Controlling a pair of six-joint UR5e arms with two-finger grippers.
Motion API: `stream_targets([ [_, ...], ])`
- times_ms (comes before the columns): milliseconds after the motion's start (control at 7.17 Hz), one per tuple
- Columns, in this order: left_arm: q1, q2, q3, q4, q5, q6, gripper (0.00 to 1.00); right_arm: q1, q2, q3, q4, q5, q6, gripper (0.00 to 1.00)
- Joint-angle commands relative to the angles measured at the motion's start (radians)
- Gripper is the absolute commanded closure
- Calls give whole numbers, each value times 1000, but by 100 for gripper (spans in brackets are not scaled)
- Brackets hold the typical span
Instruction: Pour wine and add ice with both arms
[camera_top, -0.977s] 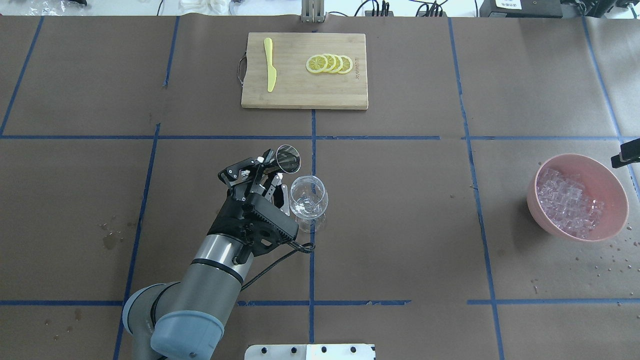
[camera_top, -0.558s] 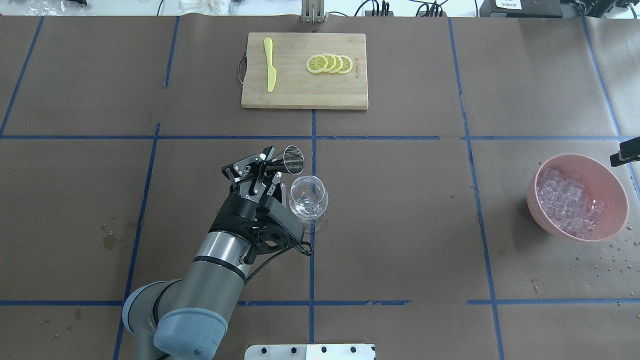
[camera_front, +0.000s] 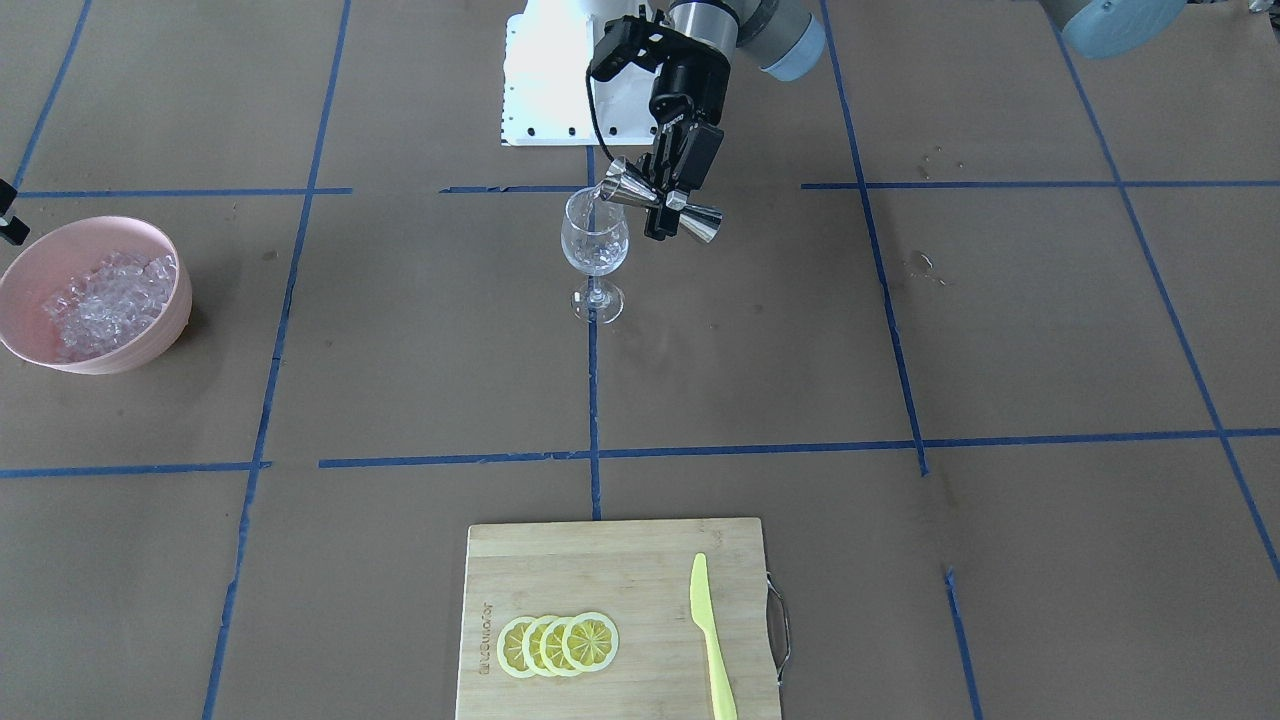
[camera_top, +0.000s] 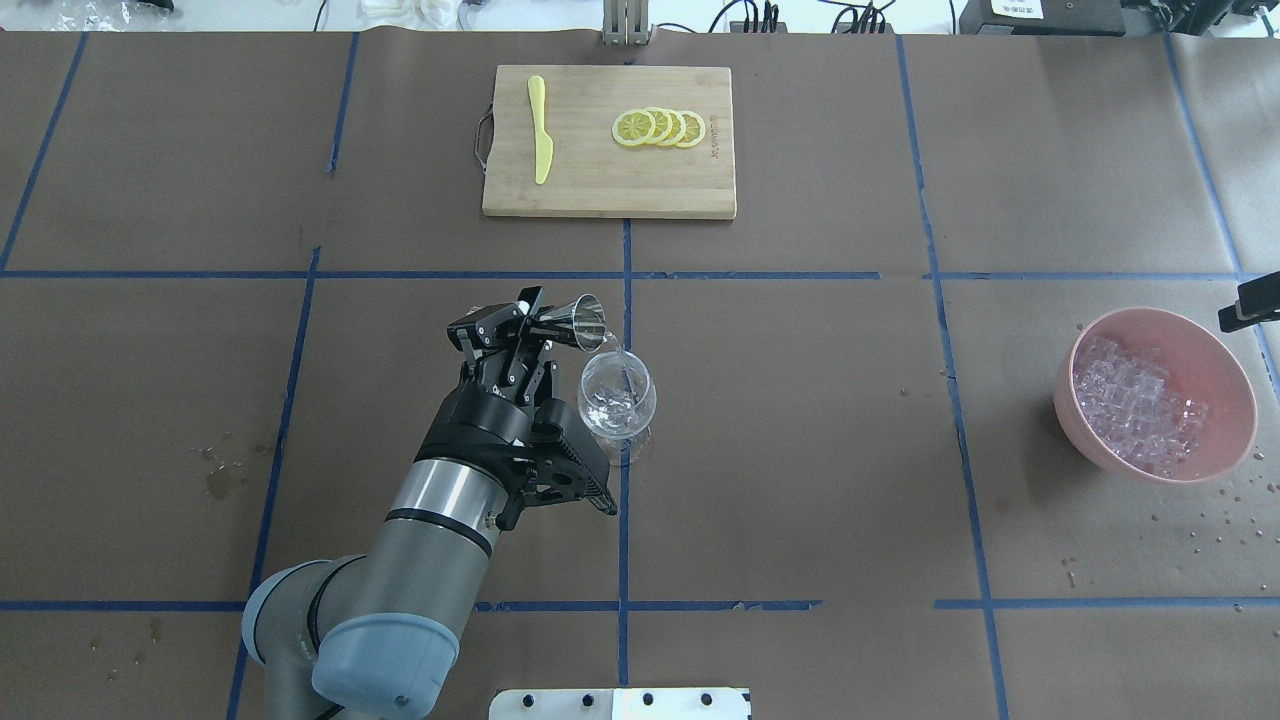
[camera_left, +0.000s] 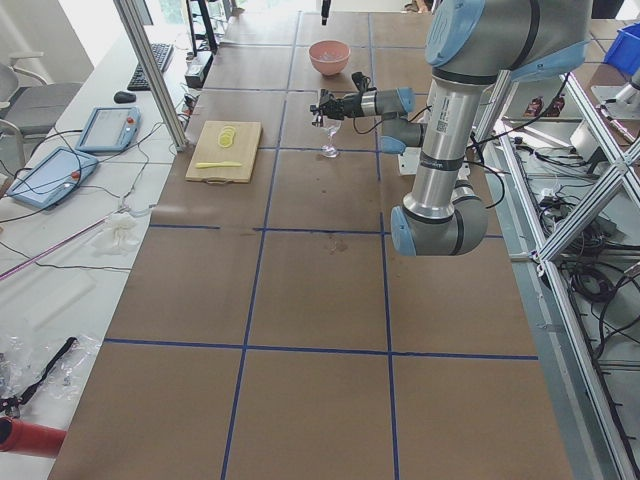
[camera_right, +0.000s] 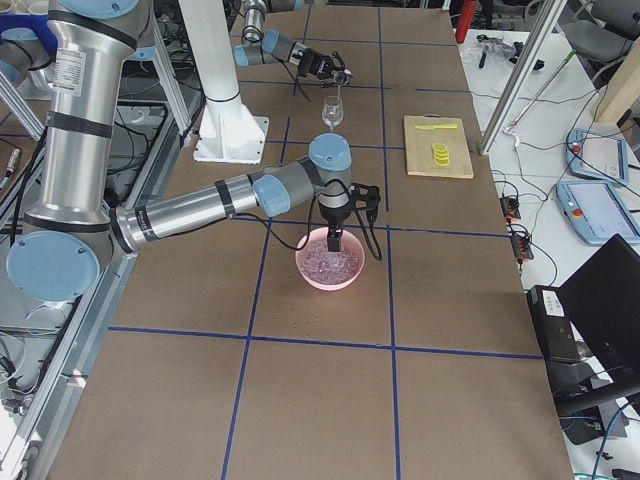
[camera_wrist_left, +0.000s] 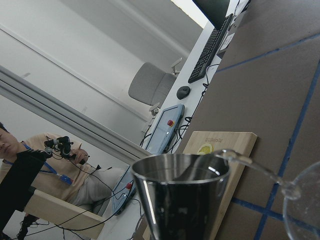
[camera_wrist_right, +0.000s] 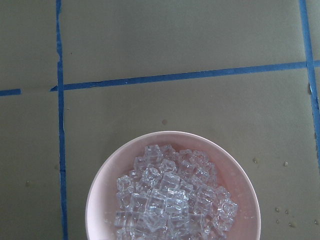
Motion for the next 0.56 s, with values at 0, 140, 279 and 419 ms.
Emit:
stream_targets([
  [0,1,0,-6,5,13,33,100,0,0,0,0,0,0,0],
  [140,6,0,-6,5,13,33,100,0,0,0,0,0,0,0],
  [279,13,0,-6,5,13,48,100,0,0,0,0,2,-1,0],
  [419,15,1,-4,5,13,62,100,0,0,0,0,2,0,0],
])
